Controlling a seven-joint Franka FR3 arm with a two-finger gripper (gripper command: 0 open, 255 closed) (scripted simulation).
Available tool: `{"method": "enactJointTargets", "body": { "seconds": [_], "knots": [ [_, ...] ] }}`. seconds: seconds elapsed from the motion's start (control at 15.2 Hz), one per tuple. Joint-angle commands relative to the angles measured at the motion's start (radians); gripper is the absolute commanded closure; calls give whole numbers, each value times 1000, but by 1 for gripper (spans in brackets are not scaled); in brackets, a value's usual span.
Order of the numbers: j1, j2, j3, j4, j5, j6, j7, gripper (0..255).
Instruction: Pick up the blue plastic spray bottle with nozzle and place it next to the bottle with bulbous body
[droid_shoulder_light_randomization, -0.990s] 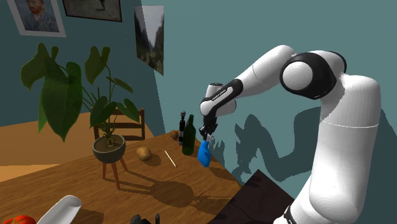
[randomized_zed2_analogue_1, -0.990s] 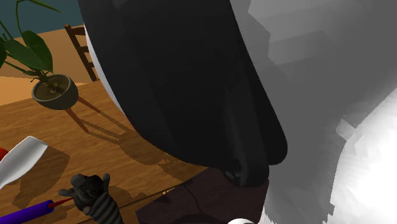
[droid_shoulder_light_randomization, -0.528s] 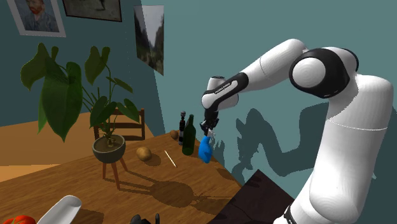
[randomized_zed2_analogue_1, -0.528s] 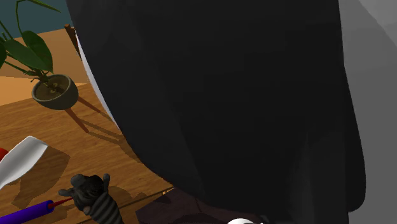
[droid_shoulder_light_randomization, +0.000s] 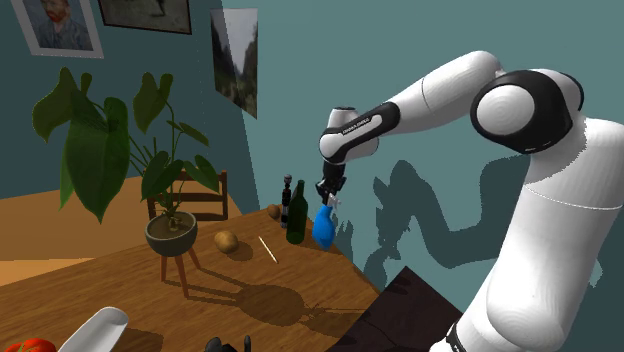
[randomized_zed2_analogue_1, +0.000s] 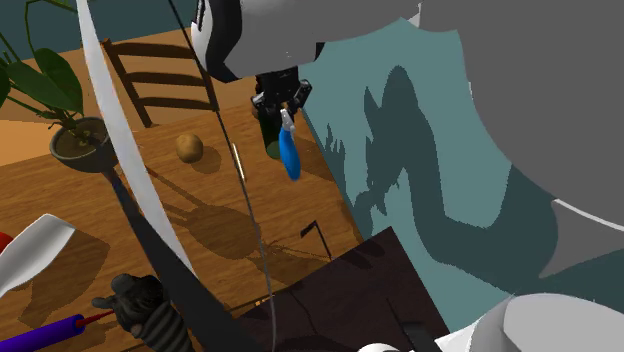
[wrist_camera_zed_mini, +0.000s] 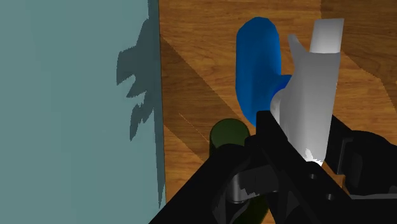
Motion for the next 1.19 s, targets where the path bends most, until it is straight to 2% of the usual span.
{"method": "enactJointTargets", "body": {
  "seconds": [0.0, 1.12],
  "knots": [
    [1, -15, -1, 11, -4, -26, 3, 255],
    [5, -120, -4, 122, -31, -239, 21, 255]
  ]
}}
